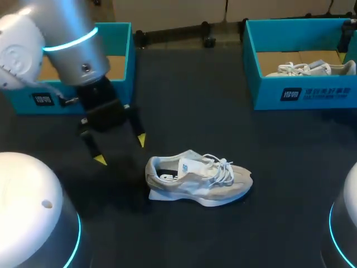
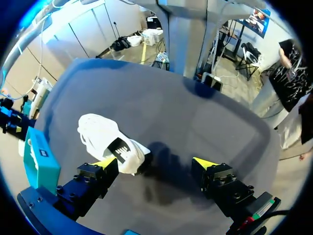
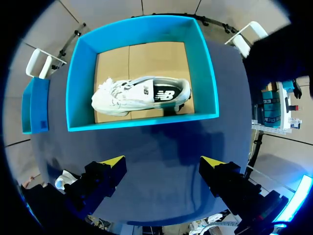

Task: Take the shoe out of the shoebox, open the shoe tongue, remove and reinsert the insole, then place the shoe into the shoebox

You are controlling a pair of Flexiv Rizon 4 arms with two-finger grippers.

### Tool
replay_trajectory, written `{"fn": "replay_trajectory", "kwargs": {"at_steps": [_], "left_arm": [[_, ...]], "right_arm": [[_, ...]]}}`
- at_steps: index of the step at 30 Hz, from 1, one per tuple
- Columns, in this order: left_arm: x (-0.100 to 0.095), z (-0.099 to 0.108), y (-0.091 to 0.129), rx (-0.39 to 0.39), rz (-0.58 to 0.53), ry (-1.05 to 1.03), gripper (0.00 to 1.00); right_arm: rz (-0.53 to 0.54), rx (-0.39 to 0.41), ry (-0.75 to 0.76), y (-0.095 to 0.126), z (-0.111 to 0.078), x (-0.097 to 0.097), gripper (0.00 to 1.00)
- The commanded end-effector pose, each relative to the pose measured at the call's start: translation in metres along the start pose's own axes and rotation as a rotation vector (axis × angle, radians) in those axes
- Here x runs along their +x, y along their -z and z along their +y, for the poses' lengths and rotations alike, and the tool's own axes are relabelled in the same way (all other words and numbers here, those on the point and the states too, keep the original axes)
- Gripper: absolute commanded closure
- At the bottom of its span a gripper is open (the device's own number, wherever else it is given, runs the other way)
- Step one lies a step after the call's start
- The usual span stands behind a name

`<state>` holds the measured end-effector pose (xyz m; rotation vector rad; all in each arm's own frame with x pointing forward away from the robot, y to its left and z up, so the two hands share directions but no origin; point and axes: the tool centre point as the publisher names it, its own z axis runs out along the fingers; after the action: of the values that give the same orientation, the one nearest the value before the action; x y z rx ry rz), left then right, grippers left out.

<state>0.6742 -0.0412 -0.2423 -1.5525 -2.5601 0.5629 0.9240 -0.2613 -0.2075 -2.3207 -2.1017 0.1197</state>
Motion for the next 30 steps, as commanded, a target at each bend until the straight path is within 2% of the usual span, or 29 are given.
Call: {"fn": "replay_trajectory", "kwargs": {"at_steps": [1, 3, 4, 5, 6, 10, 11, 12, 17, 21, 22, 26, 27, 30], "left_arm": [[0.007, -0.001, -0.002, -0.005, -0.109, -0.002, 0.00], [0.007, -0.001, -0.002, -0.005, -0.109, -0.002, 0.00], [0.009, 0.003, -0.001, 0.012, -0.130, 0.064, 0.00], [0.013, 0.006, -0.002, 0.012, -0.178, 0.083, 0.00], [0.016, 0.010, -0.001, 0.054, -0.194, 0.151, 0.00], [0.029, 0.022, 0.000, 0.069, -0.275, 0.220, 0.00], [0.034, 0.026, 0.000, 0.071, -0.323, 0.256, 0.00], [0.036, 0.032, -0.001, 0.116, -0.344, 0.290, 0.00], [0.047, 0.044, -0.016, 0.160, -0.427, 0.386, 0.00], [0.048, 0.049, -0.028, 0.184, -0.499, 0.446, 0.00], [0.049, 0.051, -0.032, 0.223, -0.514, 0.468, 0.00], [0.048, 0.054, -0.040, 0.290, -0.591, 0.546, 0.00], [0.048, 0.054, -0.042, 0.333, -0.586, 0.566, 0.00], [0.048, 0.054, -0.042, 0.333, -0.586, 0.566, 0.00]], "right_arm": [[-0.002, -0.001, -0.001, 0.000, 0.000, 0.000, 0.00], [-0.002, -0.001, -0.001, 0.000, 0.000, 0.000, 0.00], [-0.002, -0.001, -0.001, 0.000, 0.000, 0.000, 0.00], [-0.002, -0.001, -0.001, 0.000, 0.000, 0.000, 0.00], [-0.002, -0.001, -0.001, 0.000, 0.000, 0.000, 0.00], [-0.002, -0.001, -0.001, 0.000, 0.000, 0.000, 0.00], [-0.002, -0.001, -0.001, 0.000, 0.000, 0.000, 0.00], [-0.002, -0.001, -0.001, 0.000, 0.000, 0.000, 0.00], [-0.002, -0.001, -0.001, 0.000, 0.000, 0.000, 0.00], [-0.002, -0.001, -0.001, 0.000, 0.000, 0.000, 0.00], [-0.002, -0.001, -0.001, 0.000, 0.000, 0.000, 0.00], [-0.002, -0.001, -0.001, 0.000, 0.000, 0.000, 0.00], [-0.002, -0.001, -0.001, 0.000, 0.000, 0.000, 0.00], [-0.002, -0.001, -0.001, 0.000, 0.000, 0.000, 0.00]]}}
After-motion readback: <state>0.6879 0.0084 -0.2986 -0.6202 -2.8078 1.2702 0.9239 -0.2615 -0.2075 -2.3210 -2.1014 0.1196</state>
